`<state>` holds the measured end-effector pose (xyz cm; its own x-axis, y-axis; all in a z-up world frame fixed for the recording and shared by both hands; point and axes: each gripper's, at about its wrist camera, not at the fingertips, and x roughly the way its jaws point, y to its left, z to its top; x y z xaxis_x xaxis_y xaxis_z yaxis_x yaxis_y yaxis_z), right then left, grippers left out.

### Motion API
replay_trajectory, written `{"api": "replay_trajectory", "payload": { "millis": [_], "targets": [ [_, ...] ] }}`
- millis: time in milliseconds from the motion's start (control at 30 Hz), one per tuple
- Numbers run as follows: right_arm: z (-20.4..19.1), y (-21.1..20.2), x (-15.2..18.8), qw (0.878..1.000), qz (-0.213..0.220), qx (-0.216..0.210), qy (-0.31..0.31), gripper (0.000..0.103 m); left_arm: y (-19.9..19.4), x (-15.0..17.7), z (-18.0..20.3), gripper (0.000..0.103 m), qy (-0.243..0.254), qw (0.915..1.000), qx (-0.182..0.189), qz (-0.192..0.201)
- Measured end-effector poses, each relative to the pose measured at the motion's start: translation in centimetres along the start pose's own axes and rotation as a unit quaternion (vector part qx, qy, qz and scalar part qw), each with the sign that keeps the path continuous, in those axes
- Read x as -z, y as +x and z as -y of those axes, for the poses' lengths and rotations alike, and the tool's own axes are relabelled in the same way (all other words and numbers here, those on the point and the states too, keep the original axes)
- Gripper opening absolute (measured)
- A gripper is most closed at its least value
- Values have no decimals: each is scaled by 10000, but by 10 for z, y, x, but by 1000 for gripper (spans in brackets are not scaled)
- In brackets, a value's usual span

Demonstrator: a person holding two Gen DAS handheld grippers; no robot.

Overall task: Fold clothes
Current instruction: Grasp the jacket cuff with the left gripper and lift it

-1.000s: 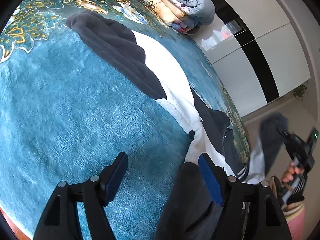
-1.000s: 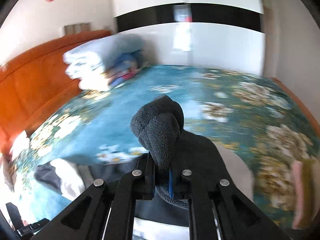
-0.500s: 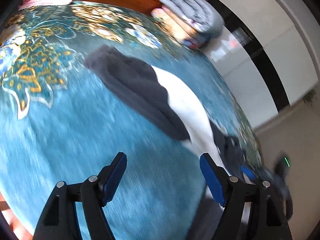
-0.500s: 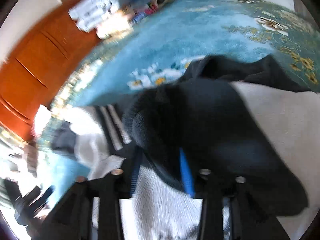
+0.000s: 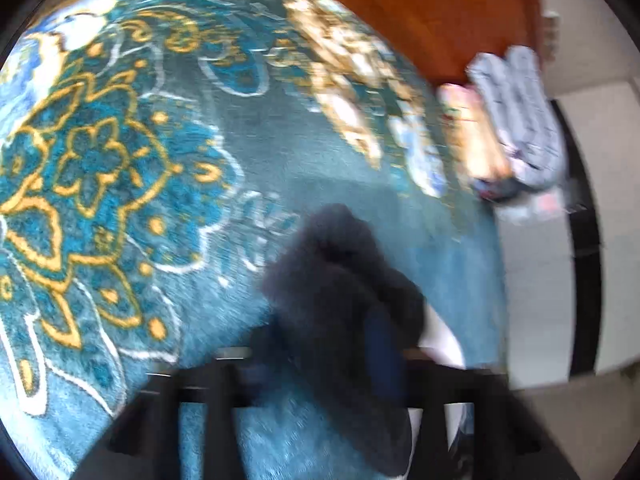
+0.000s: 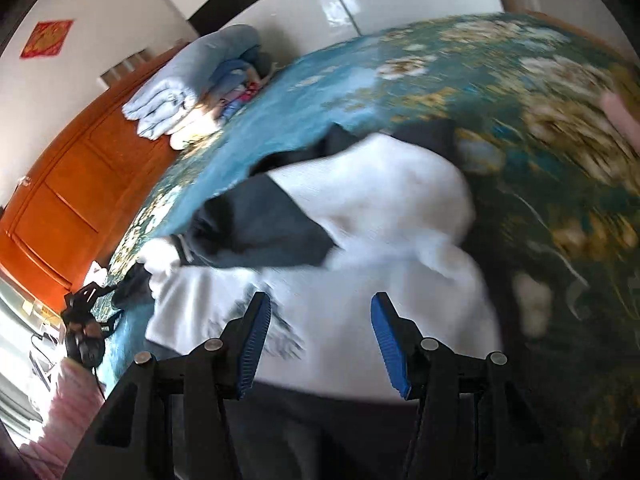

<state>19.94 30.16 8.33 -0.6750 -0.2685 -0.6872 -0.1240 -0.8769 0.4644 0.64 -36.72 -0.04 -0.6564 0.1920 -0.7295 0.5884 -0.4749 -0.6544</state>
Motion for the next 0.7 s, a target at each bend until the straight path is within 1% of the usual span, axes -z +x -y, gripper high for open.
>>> {"api": "replay_trajectory", "payload": {
  "millis": [33, 67, 100, 133, 167, 233, 267, 300, 333, 400, 433, 467, 533, 600, 633, 667, 700],
  "targets": [
    [10, -6, 4, 10000, 34, 5, 69, 54, -1, -2, 4, 12, 50, 9996, -255, 60],
    [19, -12, 8, 9999, 67, 9, 137, 54, -6, -1, 14, 11, 320, 9977, -550, 235],
    [29, -18, 12, 9997, 101, 14, 206, 54, -11, -1, 25, 11, 589, 9938, -844, 410],
    [38, -23, 16, 9995, 134, 19, 274, 54, -17, 0, 37, 11, 848, 9887, -1089, 590],
    [48, -29, 20, 9993, 167, 23, 343, 54, -26, 2, 52, 11, 1091, 9833, -1227, 791],
    [67, -41, 28, 9986, 235, 26, 480, 54, -43, 11, 89, 11, 1603, 9680, -1514, 1201],
    [75, -44, 32, 9981, 275, -18, 552, 54, -50, 20, 108, 10, 1853, 9603, -1597, 1341],
    [83, -46, 35, 9975, 313, -61, 625, 54, -59, 33, 130, 10, 2119, 9529, -1608, 1457],
    [91, -48, 38, 9968, 346, -93, 710, 54, -69, 47, 150, 10, 2362, 9485, -1467, 1520],
    [106, -51, 44, 9952, 412, -160, 878, 54, -90, 86, 194, 10, 2902, 9376, -1070, 1591],
    [113, -53, 47, 9942, 454, -213, 948, 54, -101, 108, 217, 10, 3182, 9304, -839, 1610],
    [119, -56, 50, 9936, 487, -238, 990, 54, -113, 133, 240, 10, 3484, 9212, -589, 1628],
    [130, -65, 51, 9930, 563, -274, 1006, 54, -132, 185, 285, 10, 4114, 8959, -111, 1675],
    [141, -76, 53, 9922, 707, -289, 984, 54, -146, 249, 323, 10, 4763, 8627, 286, 1673],
    [146, -83, 54, 9916, 809, -291, 964, 54, -147, 282, 337, 10, 5070, 8455, 419, 1620],
    [152, -89, 57, 9904, 938, -308, 972, 54, -147, 314, 350, 10, 5355, 8282, 515, 1568],
    [158, -95, 61, 9888, 1069, -330, 987, 54, -142, 341, 357, 10, 5600, 8127, 522, 1523]
  ]
}}
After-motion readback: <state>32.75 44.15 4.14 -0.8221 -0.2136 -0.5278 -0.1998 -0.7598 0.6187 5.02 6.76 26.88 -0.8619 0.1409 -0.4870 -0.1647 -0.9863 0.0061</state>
